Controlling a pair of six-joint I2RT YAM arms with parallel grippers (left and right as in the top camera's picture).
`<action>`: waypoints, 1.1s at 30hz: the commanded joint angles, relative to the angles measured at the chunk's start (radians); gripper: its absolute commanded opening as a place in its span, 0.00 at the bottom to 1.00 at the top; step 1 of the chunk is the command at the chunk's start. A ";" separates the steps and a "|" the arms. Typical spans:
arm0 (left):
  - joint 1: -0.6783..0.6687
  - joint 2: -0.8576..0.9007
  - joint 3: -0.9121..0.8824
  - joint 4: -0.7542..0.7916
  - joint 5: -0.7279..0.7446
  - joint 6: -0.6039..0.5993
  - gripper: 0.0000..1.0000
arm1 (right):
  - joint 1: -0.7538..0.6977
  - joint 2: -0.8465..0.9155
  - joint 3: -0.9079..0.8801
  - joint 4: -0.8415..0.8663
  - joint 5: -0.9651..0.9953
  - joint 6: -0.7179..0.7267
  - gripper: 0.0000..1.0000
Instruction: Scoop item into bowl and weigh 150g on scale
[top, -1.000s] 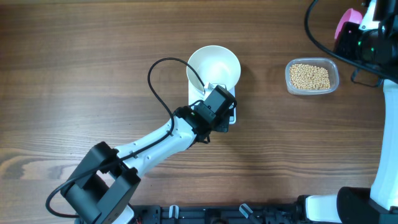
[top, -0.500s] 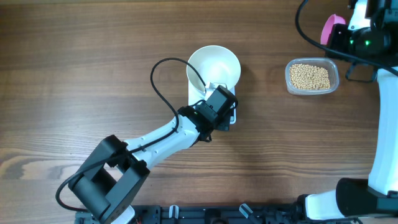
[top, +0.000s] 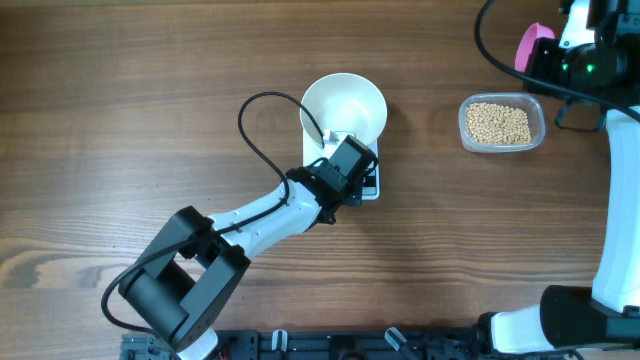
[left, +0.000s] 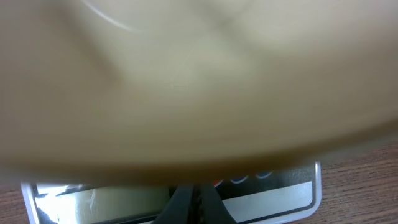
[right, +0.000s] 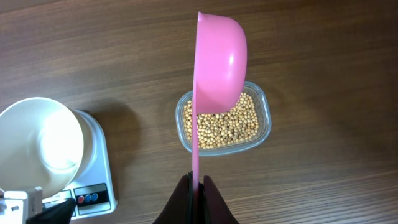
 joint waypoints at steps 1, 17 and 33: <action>0.004 0.009 -0.010 0.013 0.014 -0.006 0.04 | -0.003 0.008 -0.002 0.005 -0.012 -0.020 0.04; 0.003 0.010 -0.011 0.031 0.048 -0.006 0.04 | -0.003 0.008 -0.002 -0.002 -0.012 -0.020 0.04; 0.004 0.029 -0.011 0.031 0.046 -0.006 0.04 | -0.002 0.008 -0.002 -0.004 -0.012 -0.018 0.04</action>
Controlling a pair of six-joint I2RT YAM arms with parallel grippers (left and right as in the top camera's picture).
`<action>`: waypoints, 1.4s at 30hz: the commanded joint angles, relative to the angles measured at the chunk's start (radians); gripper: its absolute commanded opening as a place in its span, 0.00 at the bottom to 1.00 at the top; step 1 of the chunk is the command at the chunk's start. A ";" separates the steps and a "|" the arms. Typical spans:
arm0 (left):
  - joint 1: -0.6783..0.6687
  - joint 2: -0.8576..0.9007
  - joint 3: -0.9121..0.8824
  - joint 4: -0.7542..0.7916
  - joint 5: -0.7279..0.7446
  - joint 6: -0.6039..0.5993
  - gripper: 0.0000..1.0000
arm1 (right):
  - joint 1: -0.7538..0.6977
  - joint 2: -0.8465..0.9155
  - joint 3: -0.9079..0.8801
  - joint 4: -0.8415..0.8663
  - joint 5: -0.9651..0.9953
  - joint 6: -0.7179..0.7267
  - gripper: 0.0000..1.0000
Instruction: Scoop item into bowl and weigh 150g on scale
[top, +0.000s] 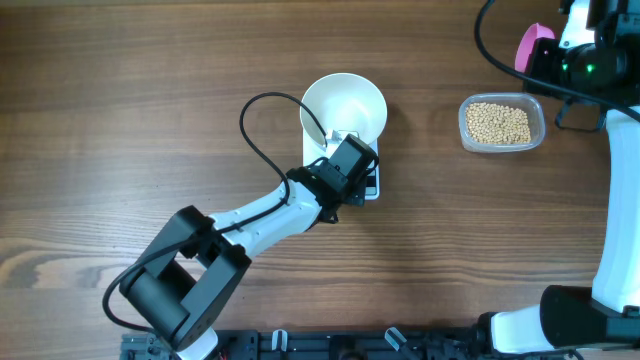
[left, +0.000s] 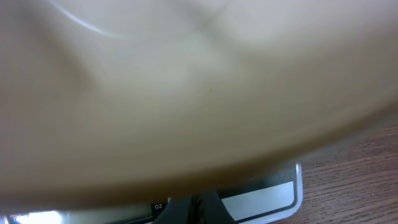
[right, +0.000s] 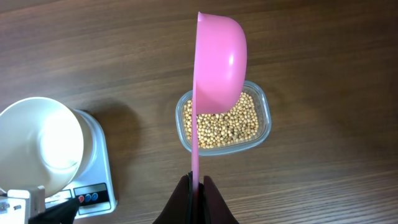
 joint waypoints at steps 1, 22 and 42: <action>0.004 0.024 -0.011 0.003 0.008 -0.006 0.04 | -0.002 0.008 -0.002 -0.003 -0.013 -0.018 0.04; 0.004 0.026 -0.011 0.030 -0.022 -0.006 0.04 | -0.002 0.008 -0.002 -0.005 -0.013 -0.018 0.04; 0.004 0.047 -0.011 0.017 -0.022 -0.006 0.04 | -0.002 0.008 -0.002 -0.029 -0.027 -0.017 0.04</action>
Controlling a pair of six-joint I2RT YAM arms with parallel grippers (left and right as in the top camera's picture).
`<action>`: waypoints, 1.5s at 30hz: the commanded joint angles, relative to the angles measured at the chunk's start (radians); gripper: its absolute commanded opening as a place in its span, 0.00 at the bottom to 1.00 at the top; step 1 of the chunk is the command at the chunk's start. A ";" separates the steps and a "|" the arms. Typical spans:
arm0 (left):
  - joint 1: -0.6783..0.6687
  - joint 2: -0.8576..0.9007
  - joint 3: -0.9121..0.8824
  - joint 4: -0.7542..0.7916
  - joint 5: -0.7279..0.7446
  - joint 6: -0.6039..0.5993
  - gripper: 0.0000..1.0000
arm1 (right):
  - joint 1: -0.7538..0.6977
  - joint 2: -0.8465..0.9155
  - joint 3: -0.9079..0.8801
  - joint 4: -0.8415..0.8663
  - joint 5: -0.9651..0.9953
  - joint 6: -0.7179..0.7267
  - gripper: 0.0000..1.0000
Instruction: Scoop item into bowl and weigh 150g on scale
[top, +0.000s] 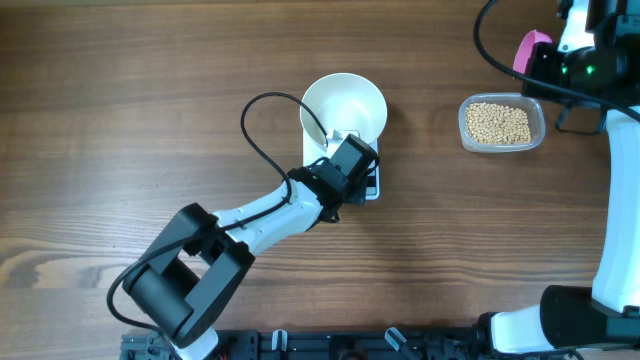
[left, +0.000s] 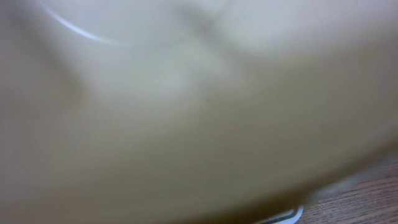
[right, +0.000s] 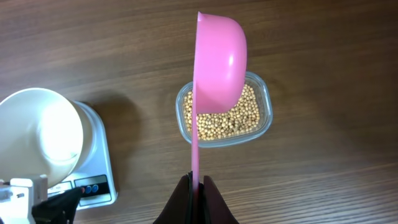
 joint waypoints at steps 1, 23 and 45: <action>0.004 0.036 -0.011 -0.006 -0.016 -0.006 0.04 | -0.003 0.008 -0.002 0.001 -0.019 -0.017 0.04; 0.004 0.068 -0.011 -0.011 -0.016 -0.006 0.04 | -0.003 0.008 -0.002 -0.011 -0.019 -0.018 0.04; 0.004 -0.334 -0.010 -0.096 0.114 -0.007 0.04 | -0.003 0.008 -0.002 -0.035 -0.022 -0.018 0.04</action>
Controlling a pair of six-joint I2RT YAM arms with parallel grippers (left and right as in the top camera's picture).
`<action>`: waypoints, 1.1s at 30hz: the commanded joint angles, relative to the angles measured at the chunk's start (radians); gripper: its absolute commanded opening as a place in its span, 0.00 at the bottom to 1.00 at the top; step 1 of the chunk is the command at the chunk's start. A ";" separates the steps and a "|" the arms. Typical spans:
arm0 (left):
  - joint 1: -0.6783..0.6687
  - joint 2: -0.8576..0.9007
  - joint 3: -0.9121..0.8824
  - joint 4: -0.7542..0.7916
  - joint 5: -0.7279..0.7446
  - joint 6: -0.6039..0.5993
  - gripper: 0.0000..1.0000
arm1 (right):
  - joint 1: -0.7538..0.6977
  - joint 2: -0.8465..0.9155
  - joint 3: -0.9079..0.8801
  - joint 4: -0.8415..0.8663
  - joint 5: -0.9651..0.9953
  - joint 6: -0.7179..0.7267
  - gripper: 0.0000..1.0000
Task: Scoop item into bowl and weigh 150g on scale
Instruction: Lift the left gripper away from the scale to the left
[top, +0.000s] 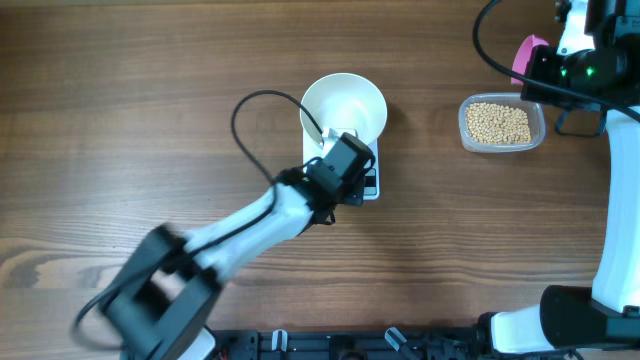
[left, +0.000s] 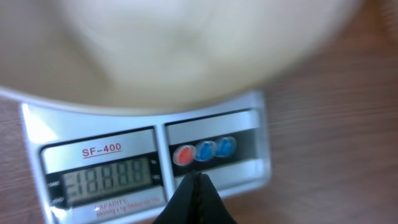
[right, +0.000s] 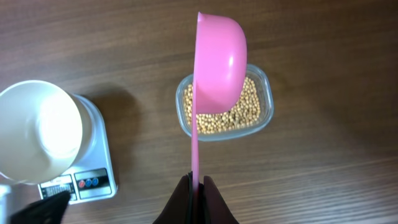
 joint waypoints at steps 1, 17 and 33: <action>0.004 -0.256 -0.002 -0.024 0.089 -0.011 0.04 | -0.002 0.008 -0.002 -0.010 -0.027 -0.018 0.04; 0.341 -0.878 -0.002 -0.393 -0.179 -0.010 0.45 | -0.002 0.008 -0.002 -0.018 -0.076 -0.023 0.04; 0.526 -0.729 -0.002 -0.699 -0.390 -0.006 1.00 | -0.002 0.040 -0.002 0.199 -0.095 -0.313 0.04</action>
